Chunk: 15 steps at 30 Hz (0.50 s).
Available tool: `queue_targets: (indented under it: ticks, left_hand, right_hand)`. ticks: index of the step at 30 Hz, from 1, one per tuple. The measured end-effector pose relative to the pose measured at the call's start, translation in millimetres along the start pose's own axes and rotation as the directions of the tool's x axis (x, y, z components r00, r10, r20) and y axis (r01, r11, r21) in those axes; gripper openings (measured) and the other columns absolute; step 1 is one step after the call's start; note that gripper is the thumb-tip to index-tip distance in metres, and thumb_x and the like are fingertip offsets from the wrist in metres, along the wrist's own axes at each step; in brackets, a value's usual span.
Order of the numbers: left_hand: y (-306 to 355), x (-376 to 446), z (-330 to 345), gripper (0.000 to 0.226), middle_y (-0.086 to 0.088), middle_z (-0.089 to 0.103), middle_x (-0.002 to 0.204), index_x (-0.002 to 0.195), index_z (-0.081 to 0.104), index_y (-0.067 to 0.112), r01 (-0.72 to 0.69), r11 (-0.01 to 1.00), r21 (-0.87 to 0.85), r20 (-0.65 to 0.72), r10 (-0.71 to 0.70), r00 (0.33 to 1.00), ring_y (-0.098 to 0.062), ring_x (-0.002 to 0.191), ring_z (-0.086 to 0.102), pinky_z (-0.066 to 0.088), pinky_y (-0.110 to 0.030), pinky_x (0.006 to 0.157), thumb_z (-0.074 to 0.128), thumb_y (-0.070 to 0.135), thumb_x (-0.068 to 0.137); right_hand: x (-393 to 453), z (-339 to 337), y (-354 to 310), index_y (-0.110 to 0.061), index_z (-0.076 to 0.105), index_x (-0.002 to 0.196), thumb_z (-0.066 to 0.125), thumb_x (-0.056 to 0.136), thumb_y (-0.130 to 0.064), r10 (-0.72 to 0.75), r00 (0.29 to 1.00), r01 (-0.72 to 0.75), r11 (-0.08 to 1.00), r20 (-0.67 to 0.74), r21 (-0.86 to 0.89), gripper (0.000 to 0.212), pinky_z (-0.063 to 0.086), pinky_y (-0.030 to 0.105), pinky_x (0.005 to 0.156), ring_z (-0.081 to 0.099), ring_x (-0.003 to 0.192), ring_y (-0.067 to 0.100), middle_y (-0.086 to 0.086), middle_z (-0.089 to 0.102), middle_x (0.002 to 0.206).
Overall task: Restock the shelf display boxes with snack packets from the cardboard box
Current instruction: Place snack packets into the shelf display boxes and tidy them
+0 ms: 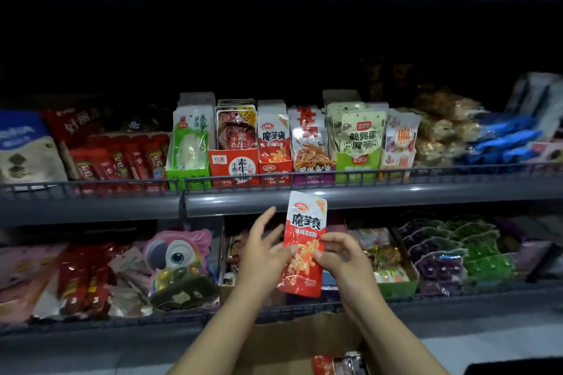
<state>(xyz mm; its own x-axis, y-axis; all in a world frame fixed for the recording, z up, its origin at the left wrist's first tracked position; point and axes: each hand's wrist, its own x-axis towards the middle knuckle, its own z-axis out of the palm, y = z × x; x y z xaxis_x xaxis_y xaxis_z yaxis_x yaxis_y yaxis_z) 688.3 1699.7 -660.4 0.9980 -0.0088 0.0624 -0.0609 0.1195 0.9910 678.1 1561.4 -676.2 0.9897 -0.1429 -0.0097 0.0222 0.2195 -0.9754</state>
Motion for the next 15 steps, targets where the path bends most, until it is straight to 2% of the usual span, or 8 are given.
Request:
queue_targets:
  ticks: [2,5,8,12,15]
  left_hand:
    - [5,5,-2,0.053,0.014,0.059,0.101,0.125,0.048,0.022,0.067,0.991,-0.115,-0.046,-0.072,0.996,-0.001,0.085,0.063,0.054,-0.021,0.06,0.063,-0.006,0.083]
    - [13,14,-3,0.035,-0.008,0.072,0.098,0.119,0.06,0.005,0.149,0.965,-0.217,-0.009,-0.154,0.988,-0.023,0.087,0.07,0.056,-0.033,0.07,0.065,0.002,0.084]
    - [21,23,-4,0.023,-0.008,0.074,0.093,0.107,0.067,0.009,0.145,0.969,-0.202,-0.023,-0.152,0.988,-0.025,0.085,0.071,0.056,-0.039,0.076,0.066,0.012,0.085]
    - [31,36,-10,0.013,-0.003,0.075,0.086,0.095,0.069,0.017,0.059,0.986,-0.156,-0.092,-0.074,0.993,-0.022,0.081,0.071,0.057,-0.038,0.075,0.069,0.014,0.082]
    - [38,48,-19,0.012,-0.002,0.075,0.081,0.086,0.07,0.021,0.004,0.989,-0.15,-0.152,-0.027,0.988,-0.021,0.078,0.071,0.057,-0.039,0.076,0.07,0.01,0.081]
  right_hand:
    - [6,4,-8,-0.01,0.056,0.096,0.065,0.08,0.007,-0.046,0.999,0.046,0.998,0.0,-0.035,0.024,0.051,0.02,0.057,0.062,0.078,0.017,0.009,0.061,0.092]
    - [16,9,-21,-0.013,0.052,0.108,0.065,0.08,0.006,-0.086,0.996,0.086,0.995,0.018,-0.045,0.036,0.051,0.021,0.057,0.064,0.079,0.019,0.01,0.062,0.089]
    - [28,16,-34,-0.021,0.048,0.115,0.067,0.079,0.003,-0.087,0.995,0.089,0.995,0.047,-0.044,0.047,0.055,0.026,0.059,0.067,0.078,0.021,0.015,0.063,0.093]
    - [45,22,-46,-0.018,0.055,0.109,0.07,0.077,0.001,-0.079,0.992,0.089,0.992,0.098,-0.094,0.041,0.057,0.037,0.07,0.068,0.076,0.021,0.007,0.064,0.083]
    - [61,28,-62,-0.012,0.058,0.109,0.071,0.078,-0.006,-0.079,0.98,0.116,0.972,0.181,-0.204,0.035,0.056,0.03,0.069,0.068,0.076,0.017,0.003,0.067,0.079]
